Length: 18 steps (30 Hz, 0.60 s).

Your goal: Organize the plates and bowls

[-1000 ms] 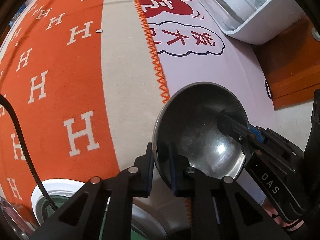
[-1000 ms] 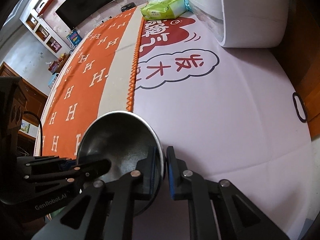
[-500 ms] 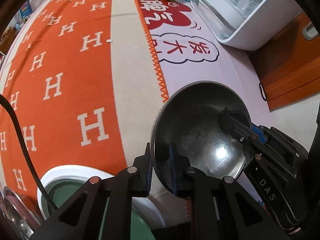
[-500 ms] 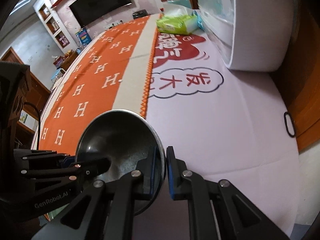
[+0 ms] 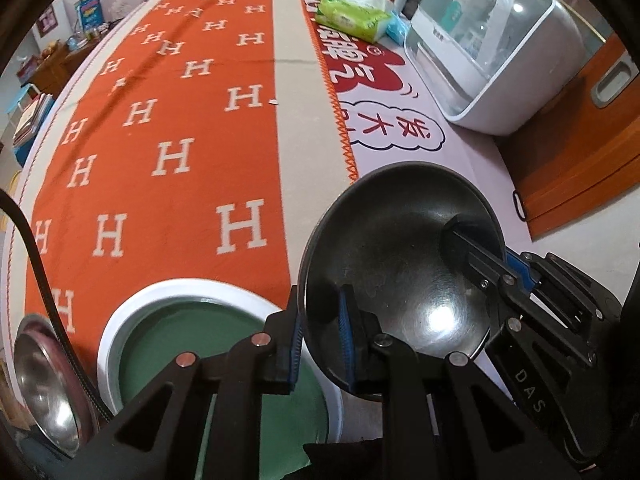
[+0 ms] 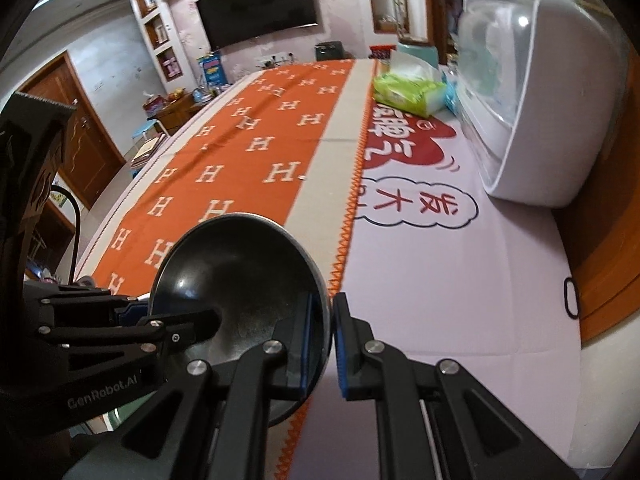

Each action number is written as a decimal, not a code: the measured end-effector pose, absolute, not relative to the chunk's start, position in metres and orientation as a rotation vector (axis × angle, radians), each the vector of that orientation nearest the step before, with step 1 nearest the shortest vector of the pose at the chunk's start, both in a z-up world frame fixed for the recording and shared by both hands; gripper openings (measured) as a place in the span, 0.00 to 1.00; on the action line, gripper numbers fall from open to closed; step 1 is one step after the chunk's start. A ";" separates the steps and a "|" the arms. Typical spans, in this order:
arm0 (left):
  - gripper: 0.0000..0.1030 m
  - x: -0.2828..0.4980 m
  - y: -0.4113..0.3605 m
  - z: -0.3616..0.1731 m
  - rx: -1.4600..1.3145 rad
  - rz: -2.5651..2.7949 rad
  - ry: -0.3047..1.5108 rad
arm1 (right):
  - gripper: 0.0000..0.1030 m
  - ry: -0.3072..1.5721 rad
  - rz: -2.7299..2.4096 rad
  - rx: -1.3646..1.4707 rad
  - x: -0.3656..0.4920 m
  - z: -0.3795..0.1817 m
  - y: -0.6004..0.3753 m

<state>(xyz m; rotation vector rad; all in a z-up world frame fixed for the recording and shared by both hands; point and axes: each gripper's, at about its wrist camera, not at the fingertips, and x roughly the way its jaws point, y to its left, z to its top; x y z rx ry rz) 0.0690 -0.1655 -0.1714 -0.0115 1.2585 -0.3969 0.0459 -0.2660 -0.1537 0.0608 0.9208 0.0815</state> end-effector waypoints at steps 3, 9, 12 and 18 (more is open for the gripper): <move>0.14 0.059 -0.157 -0.166 -0.025 -0.388 1.239 | 0.10 0.908 0.094 0.035 0.038 -0.148 -0.257; 0.14 0.038 -0.135 -0.154 -0.042 -0.367 1.201 | 0.10 0.880 0.124 0.005 0.025 -0.138 -0.239; 0.14 0.032 -0.122 -0.150 -0.050 -0.352 1.189 | 0.10 0.863 0.147 -0.009 0.020 -0.134 -0.226; 0.14 0.023 -0.090 -0.145 -0.075 -0.316 1.179 | 0.10 0.852 0.187 -0.037 0.012 -0.129 -0.196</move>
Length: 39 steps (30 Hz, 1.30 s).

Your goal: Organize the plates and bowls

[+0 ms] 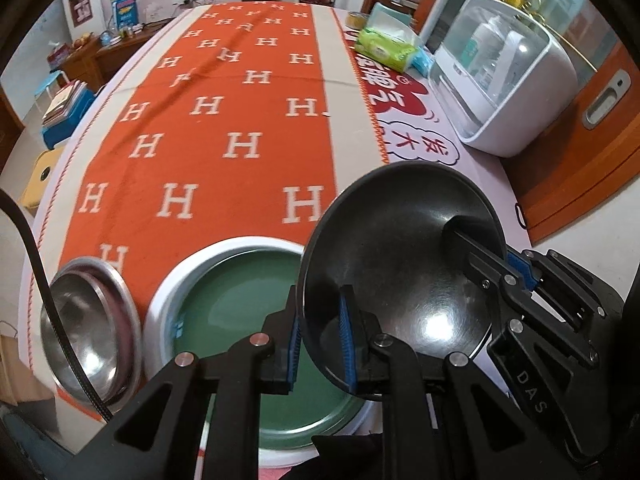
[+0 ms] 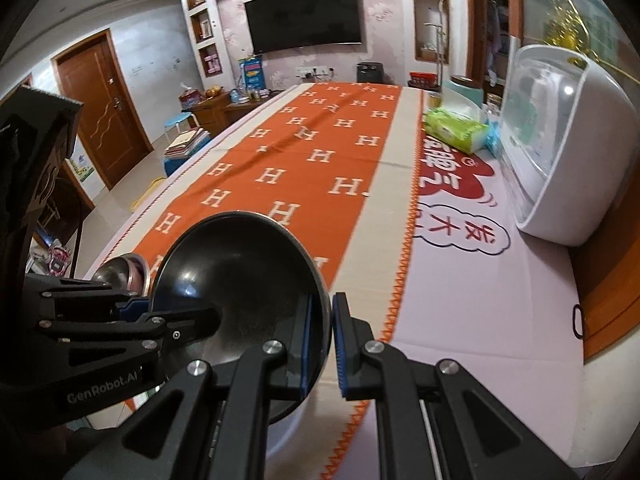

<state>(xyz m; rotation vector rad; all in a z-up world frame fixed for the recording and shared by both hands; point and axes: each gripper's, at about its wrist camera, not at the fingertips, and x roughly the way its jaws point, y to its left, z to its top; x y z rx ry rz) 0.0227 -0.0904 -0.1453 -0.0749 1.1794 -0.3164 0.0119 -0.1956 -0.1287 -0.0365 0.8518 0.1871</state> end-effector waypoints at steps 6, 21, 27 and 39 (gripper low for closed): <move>0.14 0.017 -0.057 -0.143 -0.095 -0.284 1.179 | 0.10 0.844 0.225 -0.052 0.009 -0.125 -0.165; 0.14 0.016 0.035 -0.147 -0.119 -0.213 1.204 | 0.10 0.868 0.308 -0.074 0.009 -0.130 -0.077; 0.14 0.017 0.077 -0.159 -0.147 -0.188 1.246 | 0.10 0.905 0.339 -0.078 0.013 -0.140 -0.041; 0.14 0.024 0.131 -0.185 -0.124 -0.194 1.325 | 0.10 0.995 0.327 -0.054 0.022 -0.165 0.015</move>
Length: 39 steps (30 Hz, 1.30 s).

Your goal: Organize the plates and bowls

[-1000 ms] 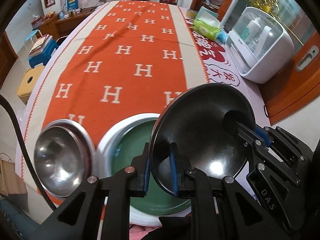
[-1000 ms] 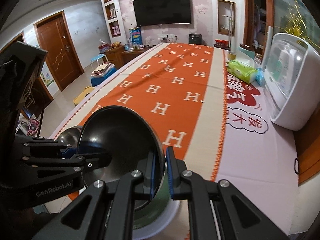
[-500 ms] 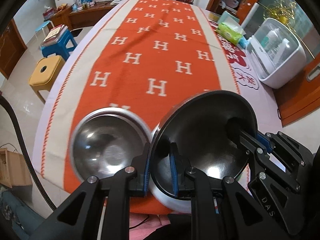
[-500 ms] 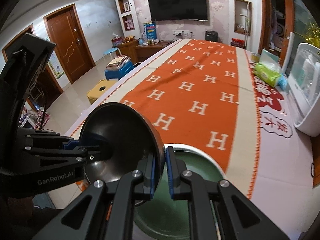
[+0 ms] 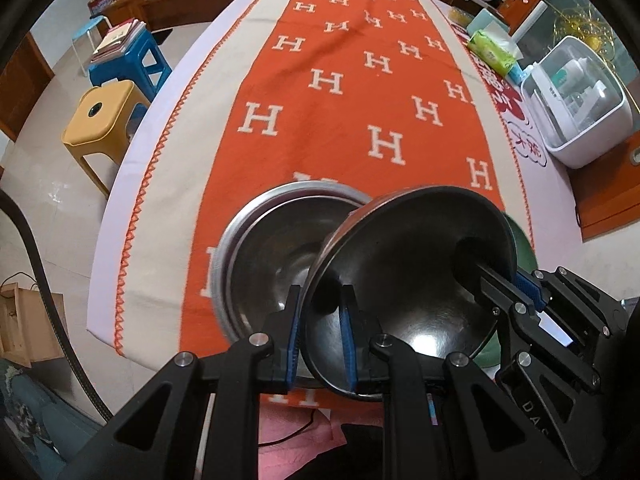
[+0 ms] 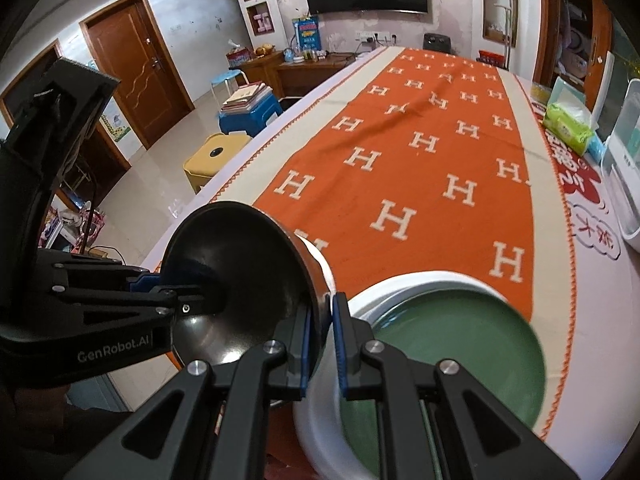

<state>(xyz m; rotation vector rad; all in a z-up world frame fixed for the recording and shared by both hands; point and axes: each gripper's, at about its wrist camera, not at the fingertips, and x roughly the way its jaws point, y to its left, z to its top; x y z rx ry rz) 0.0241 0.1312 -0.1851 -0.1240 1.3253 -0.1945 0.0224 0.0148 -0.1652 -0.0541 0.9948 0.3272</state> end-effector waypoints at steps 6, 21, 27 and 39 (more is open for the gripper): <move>0.14 0.032 0.142 -0.195 -0.072 -0.237 1.350 | 0.10 1.021 0.278 -0.006 0.022 -0.177 0.029; 0.17 0.045 0.155 -0.216 0.016 -0.344 1.393 | 0.13 1.065 0.171 0.099 0.019 -0.198 0.045; 0.17 0.047 0.156 -0.215 0.020 -0.375 1.385 | 0.13 1.074 0.141 0.126 0.019 -0.201 0.045; 0.30 0.044 0.161 -0.195 0.027 -0.434 1.285 | 0.18 1.112 0.132 0.215 0.017 -0.198 0.035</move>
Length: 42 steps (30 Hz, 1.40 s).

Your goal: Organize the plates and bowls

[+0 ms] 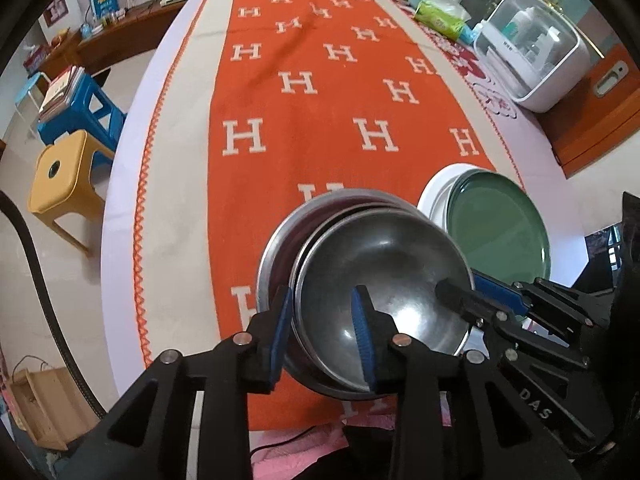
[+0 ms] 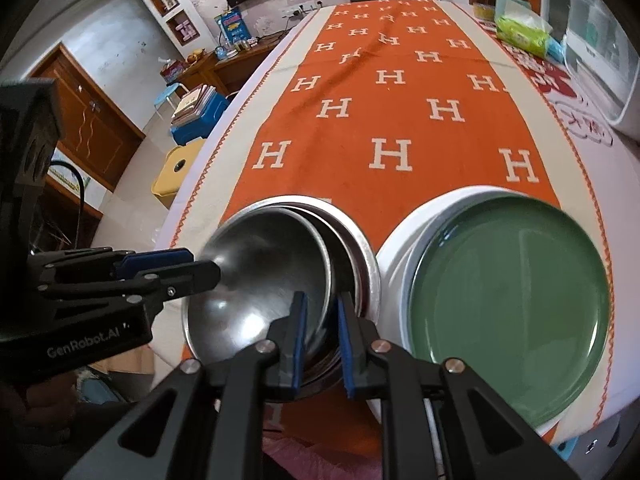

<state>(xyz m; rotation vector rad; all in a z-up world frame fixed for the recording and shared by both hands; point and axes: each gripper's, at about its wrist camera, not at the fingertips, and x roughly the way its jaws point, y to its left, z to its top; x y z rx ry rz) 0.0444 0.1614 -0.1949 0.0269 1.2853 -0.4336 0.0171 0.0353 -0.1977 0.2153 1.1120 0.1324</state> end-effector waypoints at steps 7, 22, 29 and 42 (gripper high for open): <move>0.41 0.047 0.172 -0.194 -0.009 -0.433 1.269 | 0.34 1.107 0.105 0.259 0.008 -0.193 0.026; 0.54 0.065 0.188 -0.234 -0.078 -0.432 1.410 | 0.43 1.221 0.147 0.515 0.007 -0.220 0.004; 0.54 0.077 0.184 -0.257 -0.093 -0.464 1.501 | 0.43 1.265 0.157 0.591 0.016 -0.238 0.005; 0.43 0.095 0.164 -0.276 -0.136 -0.571 1.567 | 0.39 1.261 0.136 0.655 0.026 -0.247 -0.003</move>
